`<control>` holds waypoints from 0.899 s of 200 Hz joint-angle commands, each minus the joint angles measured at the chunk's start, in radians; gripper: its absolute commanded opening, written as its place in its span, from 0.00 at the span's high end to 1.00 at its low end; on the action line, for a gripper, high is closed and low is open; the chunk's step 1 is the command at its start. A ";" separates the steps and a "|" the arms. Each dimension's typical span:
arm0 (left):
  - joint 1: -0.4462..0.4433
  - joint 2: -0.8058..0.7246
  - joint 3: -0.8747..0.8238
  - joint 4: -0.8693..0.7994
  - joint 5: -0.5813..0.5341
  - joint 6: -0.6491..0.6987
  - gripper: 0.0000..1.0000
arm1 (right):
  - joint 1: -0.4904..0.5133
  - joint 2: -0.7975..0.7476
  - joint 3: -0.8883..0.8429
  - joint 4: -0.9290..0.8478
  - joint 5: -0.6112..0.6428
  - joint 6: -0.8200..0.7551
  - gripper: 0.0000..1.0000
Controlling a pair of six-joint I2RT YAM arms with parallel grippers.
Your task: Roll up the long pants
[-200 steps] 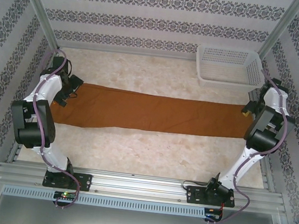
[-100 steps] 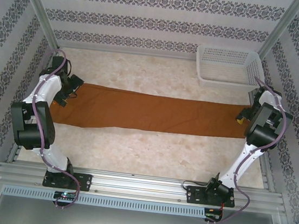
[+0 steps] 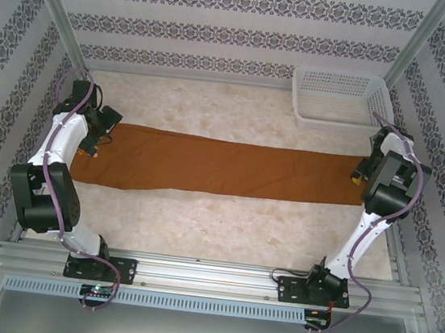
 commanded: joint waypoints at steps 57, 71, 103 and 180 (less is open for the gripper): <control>0.006 -0.024 0.028 -0.052 0.021 -0.015 0.00 | 0.026 0.246 -0.007 -0.210 -0.043 -0.113 0.13; 0.006 -0.025 0.033 -0.061 0.022 -0.014 0.00 | 0.000 0.285 0.005 -0.254 -0.105 -0.117 0.10; 0.005 -0.033 0.039 -0.064 0.017 -0.011 0.00 | -0.049 0.239 -0.062 -0.194 -0.190 -0.132 0.12; 0.006 -0.029 0.016 -0.036 0.037 -0.038 0.00 | -0.029 0.106 -0.183 -0.067 -0.073 -0.074 1.00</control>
